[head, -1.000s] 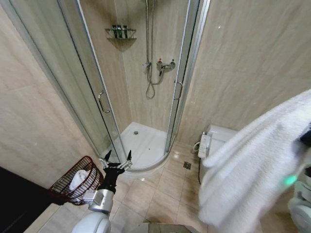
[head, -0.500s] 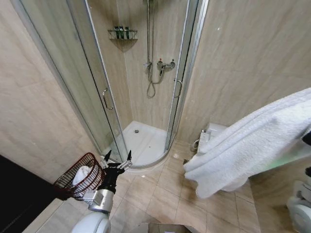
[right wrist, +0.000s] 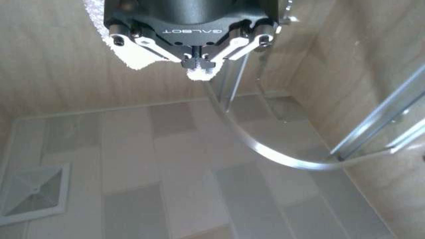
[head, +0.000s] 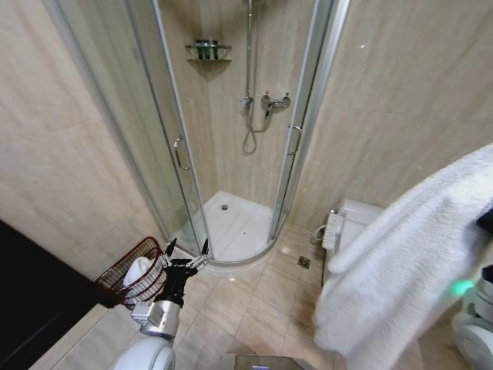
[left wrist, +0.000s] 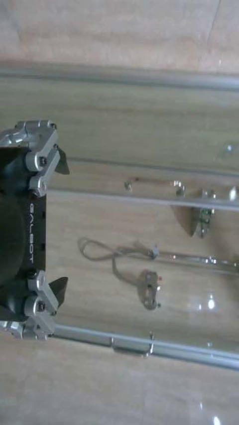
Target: Discard the used towel into the hamper.
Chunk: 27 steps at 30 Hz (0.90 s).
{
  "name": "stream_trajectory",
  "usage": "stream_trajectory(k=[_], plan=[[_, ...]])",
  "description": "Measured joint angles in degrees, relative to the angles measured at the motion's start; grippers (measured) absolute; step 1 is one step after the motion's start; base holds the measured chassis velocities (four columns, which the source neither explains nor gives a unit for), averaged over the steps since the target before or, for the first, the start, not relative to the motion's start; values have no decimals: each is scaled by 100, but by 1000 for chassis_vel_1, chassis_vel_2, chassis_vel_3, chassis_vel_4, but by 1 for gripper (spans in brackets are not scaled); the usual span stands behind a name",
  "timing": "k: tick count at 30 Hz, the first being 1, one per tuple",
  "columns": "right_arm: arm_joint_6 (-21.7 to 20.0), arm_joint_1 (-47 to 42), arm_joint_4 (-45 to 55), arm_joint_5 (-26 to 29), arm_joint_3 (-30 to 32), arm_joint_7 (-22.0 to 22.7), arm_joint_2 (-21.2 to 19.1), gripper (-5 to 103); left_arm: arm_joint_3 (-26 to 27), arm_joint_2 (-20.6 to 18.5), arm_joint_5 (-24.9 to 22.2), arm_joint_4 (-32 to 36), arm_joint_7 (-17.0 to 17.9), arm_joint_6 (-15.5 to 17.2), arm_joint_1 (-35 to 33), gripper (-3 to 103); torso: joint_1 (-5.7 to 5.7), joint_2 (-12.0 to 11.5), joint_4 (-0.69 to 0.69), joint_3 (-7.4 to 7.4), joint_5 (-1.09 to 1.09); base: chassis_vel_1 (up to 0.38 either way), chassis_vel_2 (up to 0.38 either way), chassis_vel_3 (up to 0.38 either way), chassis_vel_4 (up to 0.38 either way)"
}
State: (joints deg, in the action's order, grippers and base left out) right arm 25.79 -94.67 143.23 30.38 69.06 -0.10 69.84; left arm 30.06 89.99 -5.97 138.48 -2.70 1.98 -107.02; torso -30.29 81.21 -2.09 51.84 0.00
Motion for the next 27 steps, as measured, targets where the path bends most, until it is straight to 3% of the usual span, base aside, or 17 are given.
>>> stream_trajectory(k=[27], plan=[[-8,161,0,-18,-129,-2,-98,2,0,0,0,0,0,0,0,100,45,-102,-1,-58,0,112,112,116,117]])
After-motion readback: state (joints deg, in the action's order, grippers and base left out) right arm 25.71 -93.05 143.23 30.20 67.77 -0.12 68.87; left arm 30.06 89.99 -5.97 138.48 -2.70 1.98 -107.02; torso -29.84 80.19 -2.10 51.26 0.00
